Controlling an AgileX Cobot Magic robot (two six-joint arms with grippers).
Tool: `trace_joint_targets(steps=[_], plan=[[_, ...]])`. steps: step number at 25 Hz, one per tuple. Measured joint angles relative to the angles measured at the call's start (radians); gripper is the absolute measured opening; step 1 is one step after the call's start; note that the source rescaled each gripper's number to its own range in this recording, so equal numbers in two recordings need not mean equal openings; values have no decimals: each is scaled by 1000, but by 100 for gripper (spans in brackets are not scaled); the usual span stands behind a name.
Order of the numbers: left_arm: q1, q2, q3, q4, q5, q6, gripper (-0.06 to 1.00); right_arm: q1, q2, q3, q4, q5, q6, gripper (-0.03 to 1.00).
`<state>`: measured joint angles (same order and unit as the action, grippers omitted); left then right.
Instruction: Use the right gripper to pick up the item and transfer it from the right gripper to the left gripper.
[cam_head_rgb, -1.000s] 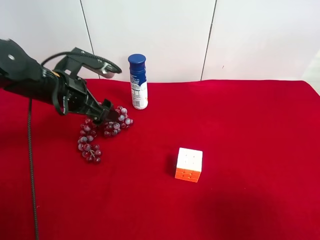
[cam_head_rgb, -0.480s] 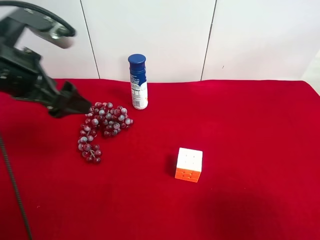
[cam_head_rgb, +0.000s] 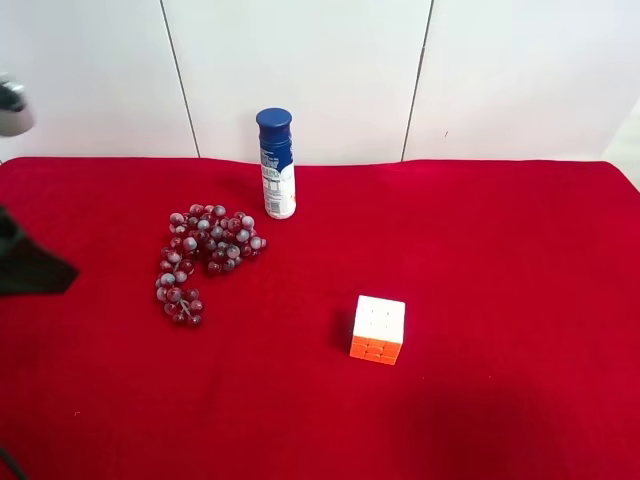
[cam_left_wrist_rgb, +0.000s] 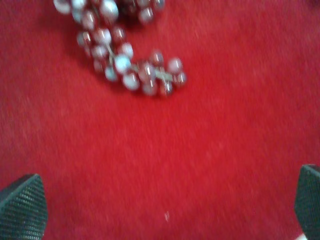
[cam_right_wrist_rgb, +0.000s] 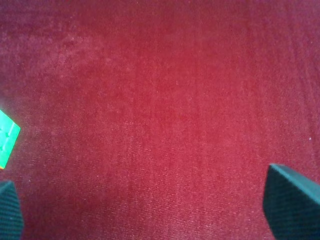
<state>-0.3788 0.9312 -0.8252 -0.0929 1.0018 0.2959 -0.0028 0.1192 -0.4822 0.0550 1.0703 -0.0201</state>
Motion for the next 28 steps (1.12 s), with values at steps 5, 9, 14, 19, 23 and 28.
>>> trace_joint_targets(steps=[5,9,14,19,23,28], plan=[[0,-46,1,4,113,-19,100,0,0,0,0,0,0,94],[31,-104,35,-8,125,-67,100,0,0,0,0,0,0,94],[157,-254,144,-93,131,-91,100,0,0,0,0,0,0,94],[268,-433,228,-109,124,-93,100,0,0,0,0,0,0,94],[328,-590,277,-112,70,-93,100,0,0,0,0,0,0,94],[388,-755,313,-110,68,-115,100,0,0,0,0,0,0,94]])
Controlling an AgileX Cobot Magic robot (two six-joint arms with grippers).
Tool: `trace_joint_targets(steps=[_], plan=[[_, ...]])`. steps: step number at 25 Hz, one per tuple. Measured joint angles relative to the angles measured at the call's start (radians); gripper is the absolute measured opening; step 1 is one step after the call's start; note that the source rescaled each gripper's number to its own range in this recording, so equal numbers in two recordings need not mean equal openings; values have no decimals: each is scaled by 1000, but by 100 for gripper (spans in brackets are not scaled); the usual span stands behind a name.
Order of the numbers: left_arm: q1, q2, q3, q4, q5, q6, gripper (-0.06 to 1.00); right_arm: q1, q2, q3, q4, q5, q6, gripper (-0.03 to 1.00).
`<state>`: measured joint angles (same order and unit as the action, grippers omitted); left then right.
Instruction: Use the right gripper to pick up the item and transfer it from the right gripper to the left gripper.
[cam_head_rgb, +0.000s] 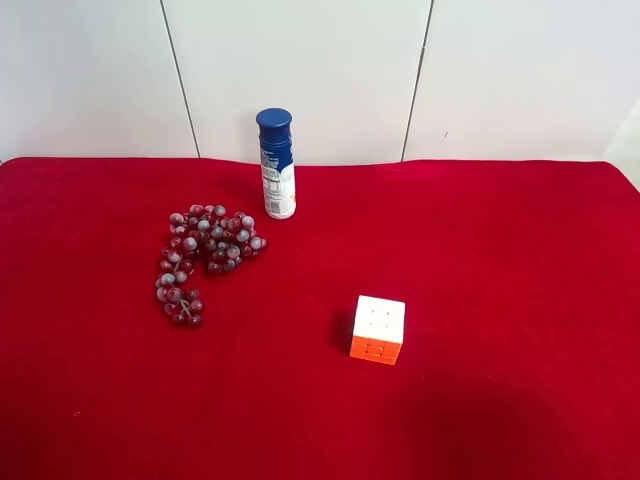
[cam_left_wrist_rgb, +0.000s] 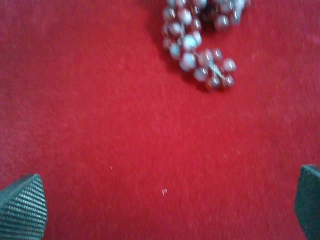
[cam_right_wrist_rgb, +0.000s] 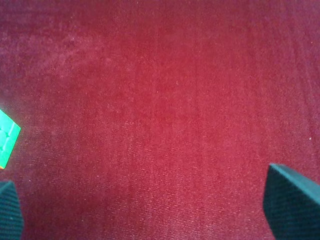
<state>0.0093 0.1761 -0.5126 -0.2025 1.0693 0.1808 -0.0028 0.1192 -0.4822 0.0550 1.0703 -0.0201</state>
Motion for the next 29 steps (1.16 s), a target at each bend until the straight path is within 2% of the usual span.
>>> trace_joint_targets(steps=[7,29], plan=[[58,-173,1,4,1,-8,100,0,0,0,0,0,0,94],[61,-181,1,4,1,-12,100,0,0,0,1,0,0,94]])
